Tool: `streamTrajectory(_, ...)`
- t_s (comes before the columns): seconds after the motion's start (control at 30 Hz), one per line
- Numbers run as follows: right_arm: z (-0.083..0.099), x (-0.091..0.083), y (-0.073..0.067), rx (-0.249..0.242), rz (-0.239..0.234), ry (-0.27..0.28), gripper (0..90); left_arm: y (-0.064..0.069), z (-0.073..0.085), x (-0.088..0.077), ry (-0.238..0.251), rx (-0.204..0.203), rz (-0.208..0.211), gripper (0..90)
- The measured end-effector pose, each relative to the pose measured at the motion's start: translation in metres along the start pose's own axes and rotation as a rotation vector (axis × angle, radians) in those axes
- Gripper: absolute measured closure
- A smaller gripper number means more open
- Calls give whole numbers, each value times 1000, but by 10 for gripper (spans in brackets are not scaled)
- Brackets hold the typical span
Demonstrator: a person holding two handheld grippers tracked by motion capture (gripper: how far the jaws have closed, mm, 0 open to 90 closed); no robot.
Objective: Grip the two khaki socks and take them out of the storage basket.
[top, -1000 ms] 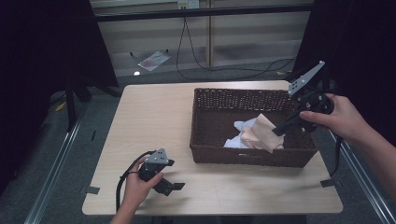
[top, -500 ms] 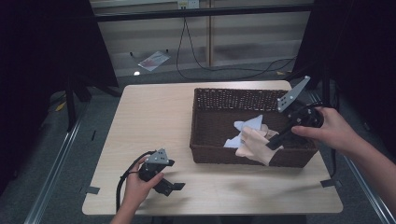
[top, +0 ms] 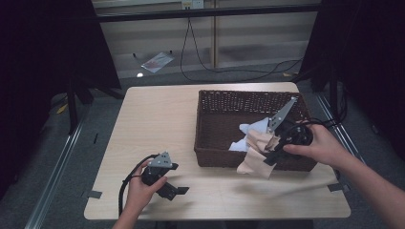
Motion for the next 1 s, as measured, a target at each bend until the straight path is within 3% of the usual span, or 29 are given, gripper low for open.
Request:
streamTrajectory(0.3,4,31,0,5,7,-54,861,0,0,0,2,-5,2,32)
streamTrajectory(0.4,4,36,0,-2,6,-66,809,0,0,0,-1,0,0,32)
streamTrajectory(0.43,4,39,0,1,15,-65,728,0,0,0,-1,0,1,32)
streamTrajectory(0.47,4,39,0,1,15,-65,728,0,0,0,3,-5,-1,32)
streamTrajectory(0.5,4,39,1,-4,24,-55,673,0,0,-1,7,-4,1,32)
streamTrajectory(0.73,1,23,2,22,35,-5,501,0,0,0,2,-5,2,32)
streamTrajectory(0.77,-1,16,3,27,42,11,443,0,0,1,-1,-2,2,32)
streamTrajectory(1.0,-9,-9,11,51,84,54,324,0,0,1,-5,2,2,32)
Point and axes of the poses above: each handheld gripper's, and its own axes: x roughly forward along the jaws, z roughly out of its underside, y roughly to its right, the point moved 4 cm from there along x, roughly forward along the jaws, and after that the axes turned 6 degrees about z, right-handed, at the moved point
